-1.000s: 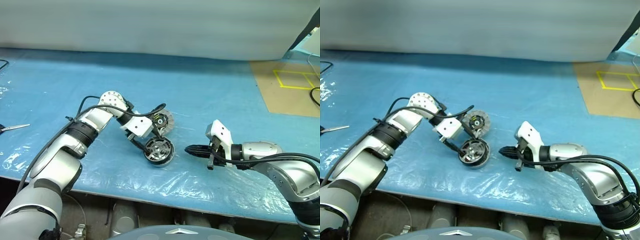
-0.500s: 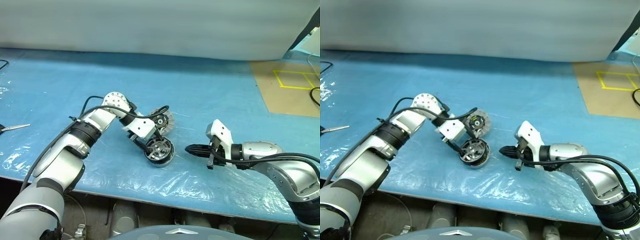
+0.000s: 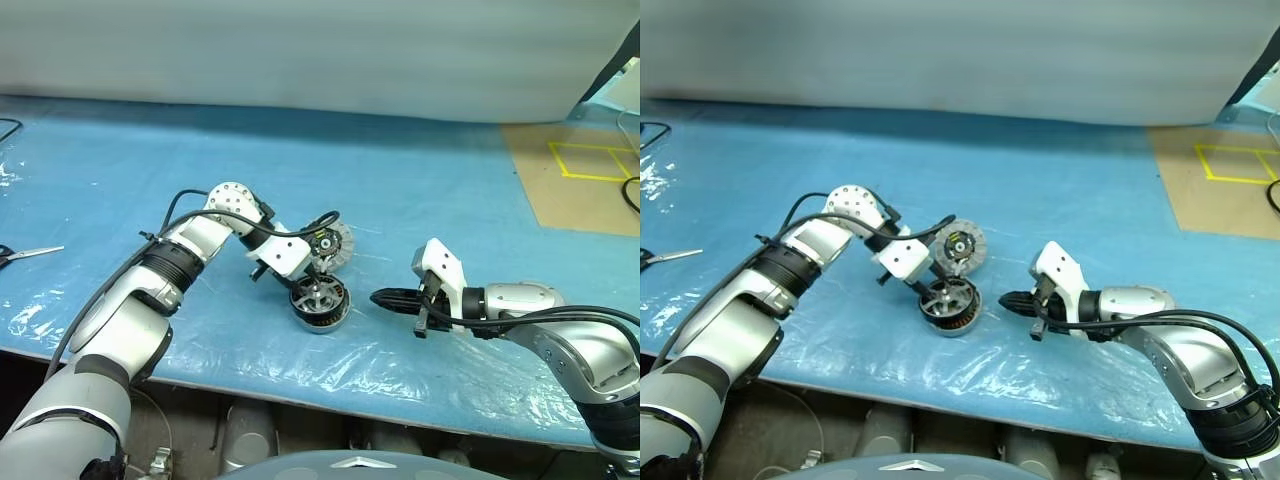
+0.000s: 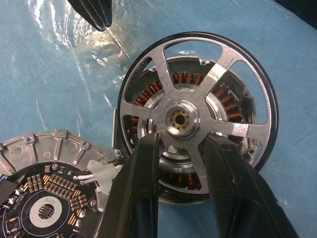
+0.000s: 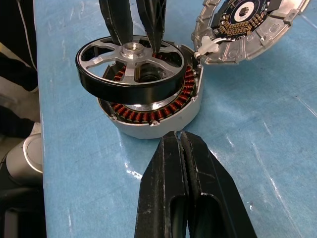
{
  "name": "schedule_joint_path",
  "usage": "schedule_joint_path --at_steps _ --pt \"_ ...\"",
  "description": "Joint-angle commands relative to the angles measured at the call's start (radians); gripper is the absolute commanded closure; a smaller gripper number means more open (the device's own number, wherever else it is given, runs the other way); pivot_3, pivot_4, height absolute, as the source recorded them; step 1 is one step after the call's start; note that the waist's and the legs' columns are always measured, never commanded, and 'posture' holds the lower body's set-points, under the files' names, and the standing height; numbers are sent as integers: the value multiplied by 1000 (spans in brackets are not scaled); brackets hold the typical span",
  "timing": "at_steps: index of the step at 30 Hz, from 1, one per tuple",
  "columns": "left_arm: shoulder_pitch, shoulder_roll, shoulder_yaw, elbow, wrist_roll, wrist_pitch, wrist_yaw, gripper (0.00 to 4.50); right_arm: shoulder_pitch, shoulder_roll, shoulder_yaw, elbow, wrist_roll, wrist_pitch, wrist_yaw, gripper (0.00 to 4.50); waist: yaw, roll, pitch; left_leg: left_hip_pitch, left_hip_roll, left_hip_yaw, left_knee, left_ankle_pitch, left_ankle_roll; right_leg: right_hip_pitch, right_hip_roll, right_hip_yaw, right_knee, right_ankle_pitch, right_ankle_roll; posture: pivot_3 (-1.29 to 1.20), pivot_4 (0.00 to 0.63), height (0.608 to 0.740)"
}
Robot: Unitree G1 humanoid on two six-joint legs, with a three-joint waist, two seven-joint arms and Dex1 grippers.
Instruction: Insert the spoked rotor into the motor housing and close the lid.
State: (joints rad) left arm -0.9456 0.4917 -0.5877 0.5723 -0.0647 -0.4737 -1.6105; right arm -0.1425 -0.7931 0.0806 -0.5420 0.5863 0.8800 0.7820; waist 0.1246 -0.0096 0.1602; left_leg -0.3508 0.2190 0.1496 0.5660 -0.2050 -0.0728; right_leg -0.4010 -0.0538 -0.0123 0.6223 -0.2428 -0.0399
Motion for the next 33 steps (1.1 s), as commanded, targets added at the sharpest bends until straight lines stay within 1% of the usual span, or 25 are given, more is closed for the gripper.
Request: schedule_joint_path --at_steps 1,8,14,19,25,33 --pt "-10 40 20 -27 -7 -10 -4 3528 0 3 -12 -11 -3 -21 2 4500 0 0 0 0 0 0 0 0 0 0 0 0 0 0 0 0 150 740" --pt "-12 47 53 -58 -29 -14 -4 3528 -8 12 0 -10 -8 -20 5 4500 -1 0 0 0 0 0 0 0 0 -1 0 0 0 0 0 0 150 740" --pt "2 16 97 -95 -50 8 6 3528 -10 15 6 -19 -4 -11 4 4500 -1 0 0 0 0 0 -1 0 0 -1 0 0 0 0 0 0 150 740" --pt "25 21 93 -100 -24 -8 -1 3528 -15 14 4 -22 -1 -3 4 4500 -2 0 0 0 0 0 -1 0 0 -1 0 0 0 0 0 0 150 740" --pt "28 9 91 -56 33 -47 32 3528 -26 12 1 -19 1 4 4 4500 -1 0 0 0 0 0 -1 0 0 -1 0 0 0 0 0 0 150 740" --pt "28 17 100 -56 41 -47 25 3528 -29 11 1 -17 -2 6 3 4500 -1 0 0 0 0 0 -1 0 0 -1 0 0 -1 0 0 0 150 740"
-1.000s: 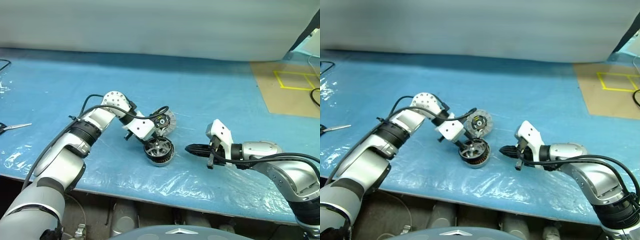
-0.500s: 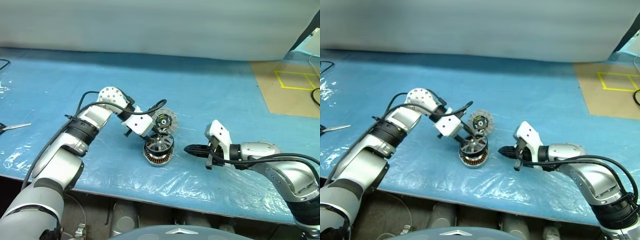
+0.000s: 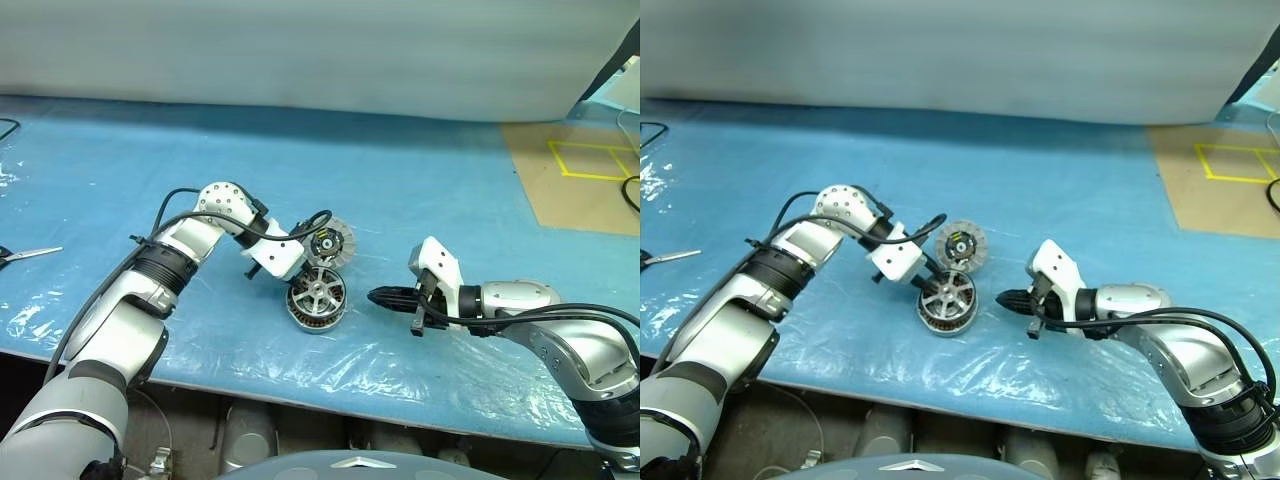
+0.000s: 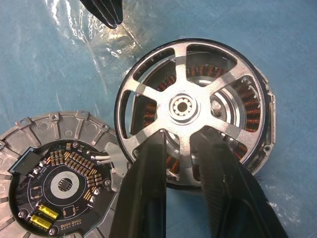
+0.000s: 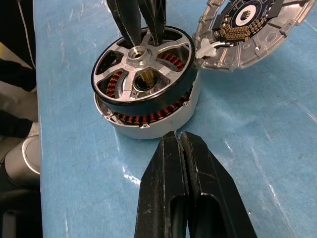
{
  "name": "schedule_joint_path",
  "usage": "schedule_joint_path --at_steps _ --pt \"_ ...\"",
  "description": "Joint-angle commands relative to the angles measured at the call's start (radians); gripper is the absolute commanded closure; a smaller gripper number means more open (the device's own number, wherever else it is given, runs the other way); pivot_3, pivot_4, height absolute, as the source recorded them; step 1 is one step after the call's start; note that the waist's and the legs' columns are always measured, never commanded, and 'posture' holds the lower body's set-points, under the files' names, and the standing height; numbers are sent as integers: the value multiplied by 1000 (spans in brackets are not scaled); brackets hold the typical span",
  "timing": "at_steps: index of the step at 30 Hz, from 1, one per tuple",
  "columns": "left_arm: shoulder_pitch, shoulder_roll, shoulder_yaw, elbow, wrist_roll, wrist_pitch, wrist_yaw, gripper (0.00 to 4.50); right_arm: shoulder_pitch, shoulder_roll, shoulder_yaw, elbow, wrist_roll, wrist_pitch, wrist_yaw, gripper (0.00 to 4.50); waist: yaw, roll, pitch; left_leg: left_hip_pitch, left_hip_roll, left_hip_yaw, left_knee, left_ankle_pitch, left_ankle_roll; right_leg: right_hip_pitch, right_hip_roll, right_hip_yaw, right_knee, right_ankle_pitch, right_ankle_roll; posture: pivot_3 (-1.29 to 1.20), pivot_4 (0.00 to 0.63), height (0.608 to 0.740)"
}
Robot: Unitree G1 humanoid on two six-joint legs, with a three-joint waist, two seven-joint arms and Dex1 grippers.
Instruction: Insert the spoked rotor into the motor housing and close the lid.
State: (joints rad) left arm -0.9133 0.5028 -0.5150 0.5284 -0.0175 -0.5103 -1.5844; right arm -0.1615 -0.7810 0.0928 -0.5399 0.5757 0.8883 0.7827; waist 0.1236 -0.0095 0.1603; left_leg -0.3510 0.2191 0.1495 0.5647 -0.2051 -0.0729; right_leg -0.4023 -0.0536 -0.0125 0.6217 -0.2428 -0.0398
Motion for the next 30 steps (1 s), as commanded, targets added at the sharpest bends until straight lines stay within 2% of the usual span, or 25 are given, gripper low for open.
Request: schedule_joint_path --at_steps 1,7,12,17,20,22,25,28,30 --pt "-5 6 28 -15 -8 -13 -2 3528 -11 0 -10 -19 8 -2 1 4500 0 0 0 0 0 0 0 0 0 0 0 0 0 0 0 0 150 740" --pt "-9 16 48 -56 -51 25 -28 3528 -10 2 7 -7 -10 -15 4 4500 0 0 0 0 0 0 0 0 0 0 0 0 0 0 0 0 150 740" --pt "-11 68 27 -100 -78 58 -30 3528 -17 8 8 -6 -4 -13 6 4500 -2 0 0 0 0 0 0 0 0 0 0 0 0 0 0 0 150 740" --pt "-23 59 91 -99 -86 84 9 3528 -66 29 -4 -15 18 -6 4 4500 -1 1 0 0 0 0 0 0 0 -1 0 0 0 0 0 0 150 740" --pt "-17 52 148 -99 -109 163 73 3528 -107 34 18 -13 11 -13 18 4500 -2 1 0 0 0 0 0 0 0 -1 0 0 0 0 0 0 150 740" --pt "-2 55 216 -116 -155 282 134 3528 -138 44 48 6 0 -16 29 4500 -3 1 0 0 0 0 0 0 0 -1 0 0 1 0 0 0 150 740" --pt "26 64 359 -186 -286 549 250 3528 -188 67 94 50 -16 -31 53 4500 -14 1 1 0 0 0 0 0 0 -1 0 0 1 0 0 0 150 740" --pt "70 106 554 -271 -446 815 395 3528 -249 105 157 111 -54 -65 77 4500 -32 1 1 -2 0 0 0 0 0 -2 0 0 1 0 0 0 150 740" --pt "151 174 703 -344 -564 983 458 3528 -291 141 201 161 -82 -93 92 4500 -54 2 1 -3 0 0 0 0 0 -3 1 0 1 0 0 0 150 740"
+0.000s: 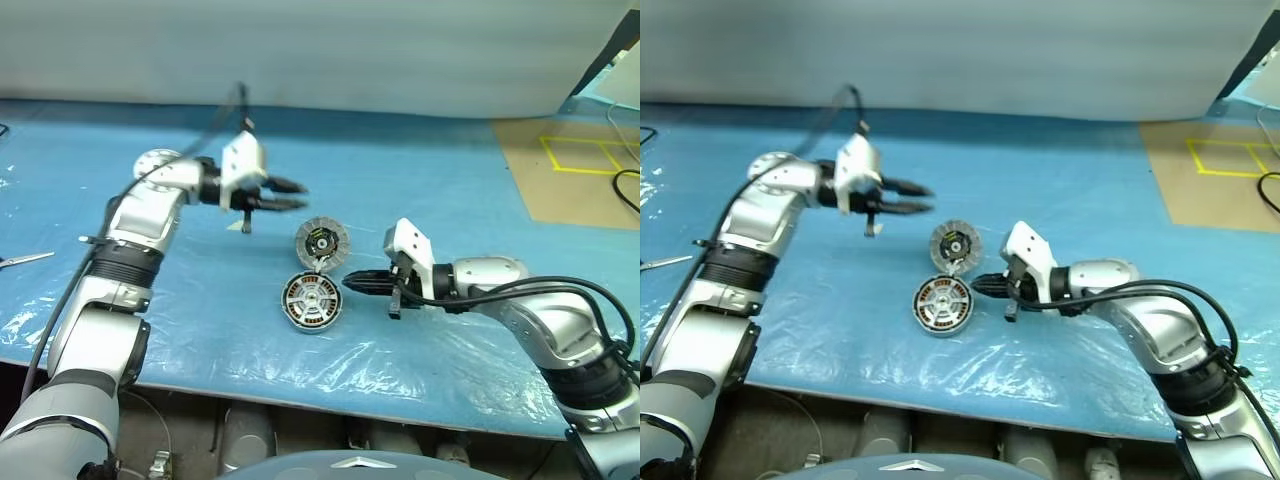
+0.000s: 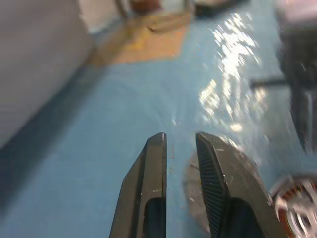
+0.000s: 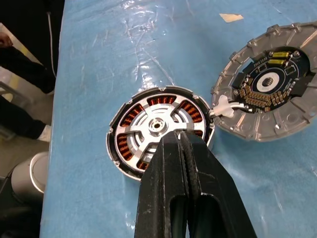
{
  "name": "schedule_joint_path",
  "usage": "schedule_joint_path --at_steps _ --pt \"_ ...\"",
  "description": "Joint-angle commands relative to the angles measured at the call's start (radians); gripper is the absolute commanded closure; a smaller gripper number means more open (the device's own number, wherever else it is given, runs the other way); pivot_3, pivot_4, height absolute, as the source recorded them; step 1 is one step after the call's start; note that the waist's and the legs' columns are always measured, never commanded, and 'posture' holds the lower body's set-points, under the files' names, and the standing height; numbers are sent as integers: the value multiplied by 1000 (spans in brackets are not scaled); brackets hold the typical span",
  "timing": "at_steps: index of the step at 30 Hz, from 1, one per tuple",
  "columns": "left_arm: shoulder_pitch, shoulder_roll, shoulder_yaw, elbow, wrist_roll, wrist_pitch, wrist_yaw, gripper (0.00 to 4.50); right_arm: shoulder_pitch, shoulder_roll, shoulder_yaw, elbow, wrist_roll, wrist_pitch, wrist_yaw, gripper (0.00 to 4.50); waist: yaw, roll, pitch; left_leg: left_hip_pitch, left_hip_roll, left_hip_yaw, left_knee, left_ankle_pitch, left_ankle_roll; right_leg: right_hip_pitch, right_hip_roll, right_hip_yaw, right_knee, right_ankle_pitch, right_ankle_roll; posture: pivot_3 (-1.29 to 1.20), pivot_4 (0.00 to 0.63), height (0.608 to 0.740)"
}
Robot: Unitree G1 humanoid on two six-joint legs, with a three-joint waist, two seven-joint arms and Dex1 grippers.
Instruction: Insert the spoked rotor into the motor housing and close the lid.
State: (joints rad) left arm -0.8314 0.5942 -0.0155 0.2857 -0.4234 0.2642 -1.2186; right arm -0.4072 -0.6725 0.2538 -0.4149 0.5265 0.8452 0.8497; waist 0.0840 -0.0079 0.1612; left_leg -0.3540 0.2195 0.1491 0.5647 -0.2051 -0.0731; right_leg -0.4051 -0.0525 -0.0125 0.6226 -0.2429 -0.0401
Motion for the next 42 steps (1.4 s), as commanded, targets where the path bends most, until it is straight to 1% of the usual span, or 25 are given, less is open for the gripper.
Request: schedule_joint_path --at_steps 1,4,5,6,8,10,12,14,16,18,20,22,23,26,28,30,32,33,36,39,42 --pt "100 103 248 -129 -197 261 110 3528 -58 44 52 52 -42 -59 32 4500 -17 1 1 -1 0 0 -1 0 0 0 0 0 0 0 0 0 150 740" --pt "245 167 425 -213 -307 403 190 3528 -83 96 84 117 -50 -75 55 4500 -21 2 1 0 1 0 -2 -1 -1 -1 1 -1 -1 -1 -2 0 150 740" --pt "273 172 497 -227 -314 388 246 3528 -88 115 104 154 -70 -93 61 4500 -19 2 1 -1 2 0 -2 -1 -1 -2 1 -1 -2 -1 -2 0 150 740" --pt "275 182 569 -224 -328 383 306 3528 -93 124 127 186 -96 -117 72 4500 -17 1 1 -2 1 0 -2 -1 -1 -2 1 -2 -3 -1 -2 0 150 740" --pt "264 196 665 -214 -359 383 394 3528 -102 137 148 220 -123 -150 96 4500 -5 -2 3 -6 4 -2 0 -1 -1 -2 1 -7 -3 -1 -2 0 150 740" --pt "284 222 737 -218 -407 445 448 3528 -122 157 142 233 -114 -153 117 4500 0 -2 3 -10 6 -3 4 -1 -1 -2 1 -10 -3 -1 -2 0 150 740" --pt "475 249 749 -320 -445 537 369 3528 -134 167 147 249 -115 -161 149 4500 -6 -2 3 -11 4 -3 5 -1 -1 -2 -1 -10 -3 -1 -2 0 150 740" --pt "663 247 716 -417 -423 535 307 3528 -137 173 155 264 -117 -161 174 4500 -14 1 1 -9 0 -2 5 -1 -1 -1 -4 -8 -4 -1 -2 0 150 740" --pt "767 242 690 -473 -412 515 280 3528 -136 179 161 278 -125 -160 186 4500 -11 0 2 -7 0 -2 1 -1 0 0 -5 -9 -5 -3 -5 0 150 740" --pt "882 195 619 -557 -395 487 265 3528 -117 180 192 335 -171 -181 186 4500 -10 -5 2 -8 6 -2 1 0 1 -1 -1 -12 -4 -4 -6 0 150 740" --pt "946 159 548 -613 -363 447 262 3528 -102 169 221 382 -226 -224 187 4500 -8 -4 2 -7 7 -2 2 0 1 0 -1 -13 -4 -4 -7 0 150 740" --pt "918 117 475 -628 -341 420 299 3528 -90 161 216 384 -226 -226 198 4500 -5 -4 3 -5 6 0 3 0 2 2 -2 -11 -4 -4 -7 0 150 740" --pt "877 85 436 -623 -338 414 327 3528 -86 158 211 381 -226 -224 199 4500 -4 -3 3 -3 6 0 2 1 3 4 -2 -11 -4 -4 -7 0 150 740" --pt "749 -12 323 -559 -261 330 381 3528 -86 158 179 365 -217 -216 195 4500 9 -1 3 4 4 2 2 1 4 10 -5 -9 -4 -5 -7 0 150 740" --pt "657 -76 275 -483 -210 265 416 3528 -92 155 115 311 -152 -165 203 4500 8 -1 3 6 4 2 3 2 5 11 -5 -8 -4 -4 -7 0 150 740" --pt "581 -124 248 -407 -193 229 425 3528 -95 137 59 249 -94 -115 213 4500 8 -1 3 5 4 2 4 2 6 10 -4 -7 -3 -4 -7 0 150 740" --pt "513 -158 219 -330 -189 214 404 3528 -86 110 2 173 -34 -64 218 4500 7 -1 3 2 3 2 5 2 5 7 -4 -6 -2 -4 -6 0 150 740" --pt "479 -173 206 -285 -184 210 397 3528 -79 97 -28 138 -3 -39 217 4500 6 -1 3 1 3 2 5 2 5 6 -4 -6 -2 -2 -4 0 150 740" --pt "385 -197 166 -125 -167 201 337 3528 -59 62 -91 57 55 14 198 4500 9 -1 3 0 3 1 3 2 5 4 -3 -6 -1 -1 -2 0 150 740" --pt "274 -208 119 72 -144 222 248 3528 -44 48 -144 8 89 51 156 4500 11 -1 3 1 3 1 1 2 5 4 -2 -6 -1 -1 -2 0 150 740" --pt "145 -231 97 305 -95 172 181 3528 -28 47 -163 -22 104 76 113 4500 13 -1 3 0 3 1 1 2 4 4 -2 -6 -1 -1 -2 0 150 740"
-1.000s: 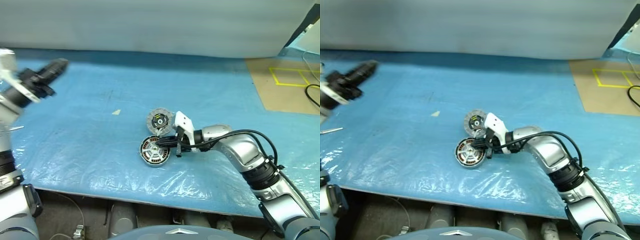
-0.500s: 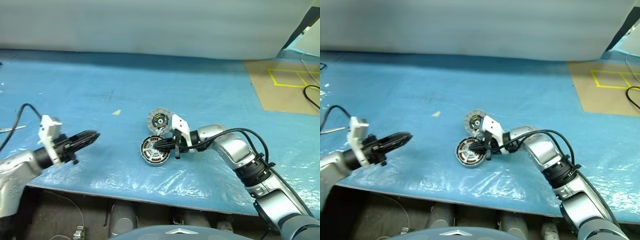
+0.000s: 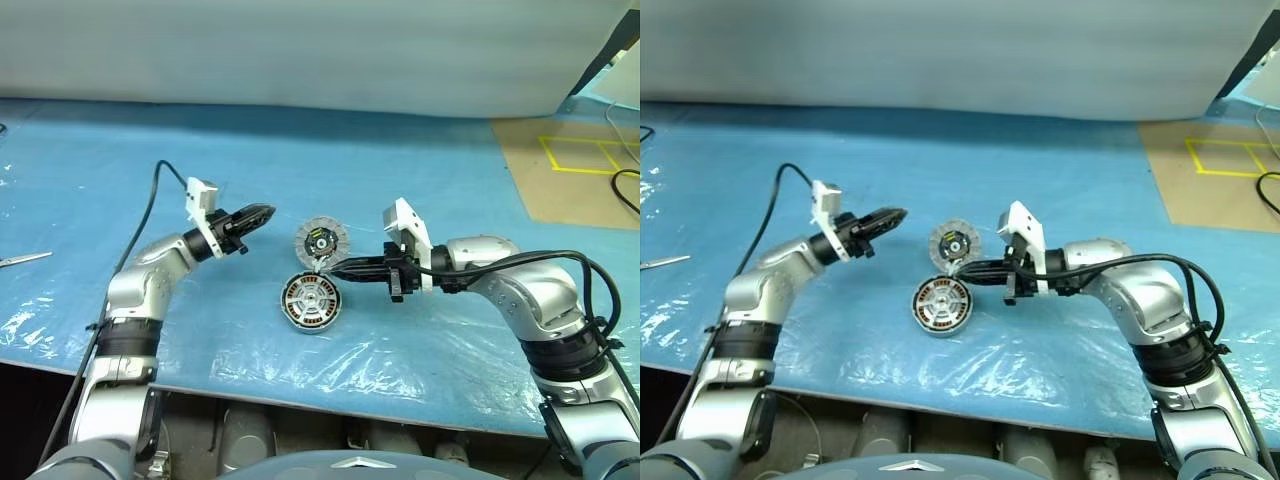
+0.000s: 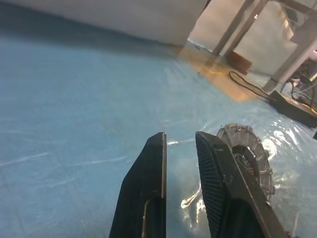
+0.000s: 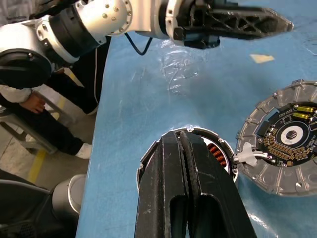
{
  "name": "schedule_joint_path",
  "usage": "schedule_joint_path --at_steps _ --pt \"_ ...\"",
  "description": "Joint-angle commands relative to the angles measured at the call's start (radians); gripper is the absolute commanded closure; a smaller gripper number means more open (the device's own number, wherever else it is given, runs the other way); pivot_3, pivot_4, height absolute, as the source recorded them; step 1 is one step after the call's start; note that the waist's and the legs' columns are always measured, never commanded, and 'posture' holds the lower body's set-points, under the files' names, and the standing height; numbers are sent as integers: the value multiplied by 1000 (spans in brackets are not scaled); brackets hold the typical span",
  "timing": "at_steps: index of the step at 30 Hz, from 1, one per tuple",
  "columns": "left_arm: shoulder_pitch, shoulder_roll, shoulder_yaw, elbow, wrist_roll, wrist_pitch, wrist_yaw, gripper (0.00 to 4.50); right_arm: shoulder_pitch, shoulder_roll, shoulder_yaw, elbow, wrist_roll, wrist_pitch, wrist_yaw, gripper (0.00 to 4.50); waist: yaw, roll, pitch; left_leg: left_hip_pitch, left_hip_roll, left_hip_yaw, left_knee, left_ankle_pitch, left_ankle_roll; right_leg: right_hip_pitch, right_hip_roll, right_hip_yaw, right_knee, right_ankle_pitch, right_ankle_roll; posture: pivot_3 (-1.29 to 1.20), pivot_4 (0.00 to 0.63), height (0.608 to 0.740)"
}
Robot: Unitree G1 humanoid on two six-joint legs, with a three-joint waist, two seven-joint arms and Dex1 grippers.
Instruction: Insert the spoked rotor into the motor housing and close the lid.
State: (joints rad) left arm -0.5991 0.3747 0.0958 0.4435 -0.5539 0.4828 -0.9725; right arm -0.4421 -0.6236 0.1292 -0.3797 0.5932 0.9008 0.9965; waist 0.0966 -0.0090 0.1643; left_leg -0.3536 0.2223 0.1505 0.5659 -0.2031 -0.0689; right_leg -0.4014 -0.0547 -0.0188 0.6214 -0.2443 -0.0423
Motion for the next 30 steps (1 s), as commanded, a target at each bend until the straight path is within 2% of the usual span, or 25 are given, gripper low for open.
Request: schedule_joint_path --at_steps 1,5,11,18,24,30 --pt "-139 -22 -13 241 55 -71 -72 3528 13 -1 -43 -70 45 30 -47 4500 1 0 0 0 0 0 0 0 0 0 0 0 0 0 0 0 150 740" --pt "-317 -61 15 551 105 -155 -101 3528 45 -9 -50 -121 66 58 -90 4500 6 0 0 -1 -1 -1 0 0 0 1 -1 0 -1 0 0 0 150 740" --pt "-424 -104 -15 754 208 -190 -179 3528 78 -34 -77 -172 89 92 -139 4500 6 0 0 -2 -2 -2 -1 0 -1 1 -1 0 -3 1 1 0 150 740" --pt "-441 -149 -62 815 328 -244 -288 3528 121 -68 -107 -221 115 117 -189 4500 9 -1 1 -4 -3 -4 -1 0 -1 1 -3 -2 -4 1 2 0 150 740" --pt "-458 -189 -35 819 344 -284 -335 3528 148 -96 -117 -250 124 122 -220 4500 12 -1 1 -5 -4 -4 -1 0 0 1 -3 -2 -4 2 3 0 150 740" --pt "-501 -201 -30 800 350 -280 -450 3528 156 -114 -121 -258 141 124 -231 4500 13 -1 1 -5 -4 -4 0 0 0 1 -3 -2 -4 2 3 0 150 740"
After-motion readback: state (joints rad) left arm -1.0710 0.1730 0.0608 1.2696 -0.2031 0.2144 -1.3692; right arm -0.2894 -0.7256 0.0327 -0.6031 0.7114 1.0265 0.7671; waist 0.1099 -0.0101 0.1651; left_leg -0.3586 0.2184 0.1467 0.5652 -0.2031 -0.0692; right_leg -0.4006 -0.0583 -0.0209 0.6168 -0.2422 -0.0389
